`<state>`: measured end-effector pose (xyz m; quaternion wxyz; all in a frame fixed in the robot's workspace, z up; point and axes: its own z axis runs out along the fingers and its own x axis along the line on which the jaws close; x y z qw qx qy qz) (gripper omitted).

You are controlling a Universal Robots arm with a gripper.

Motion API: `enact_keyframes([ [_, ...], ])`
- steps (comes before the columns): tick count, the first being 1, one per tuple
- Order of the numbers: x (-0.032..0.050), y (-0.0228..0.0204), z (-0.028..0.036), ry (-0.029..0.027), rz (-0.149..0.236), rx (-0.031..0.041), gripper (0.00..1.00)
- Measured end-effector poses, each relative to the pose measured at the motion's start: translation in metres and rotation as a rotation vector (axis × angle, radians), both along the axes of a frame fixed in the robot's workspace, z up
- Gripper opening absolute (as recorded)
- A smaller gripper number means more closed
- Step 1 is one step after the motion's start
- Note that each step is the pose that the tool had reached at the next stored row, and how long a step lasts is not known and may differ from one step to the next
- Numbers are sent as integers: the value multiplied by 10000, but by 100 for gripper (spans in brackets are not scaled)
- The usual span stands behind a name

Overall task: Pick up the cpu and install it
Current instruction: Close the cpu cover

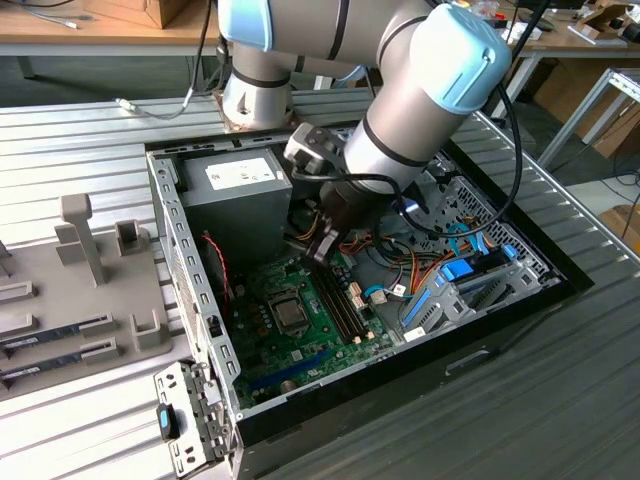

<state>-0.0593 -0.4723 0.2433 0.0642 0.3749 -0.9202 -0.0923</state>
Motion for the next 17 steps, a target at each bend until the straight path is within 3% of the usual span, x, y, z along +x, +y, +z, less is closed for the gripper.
enact_keyframes([
  [10, 0, -158, 0, 0, 14, -3, 11],
  [15, -1, -164, 3, 1, 236, -5, 11],
  [17, 0, -164, 3, 0, 651, 14, 11],
])
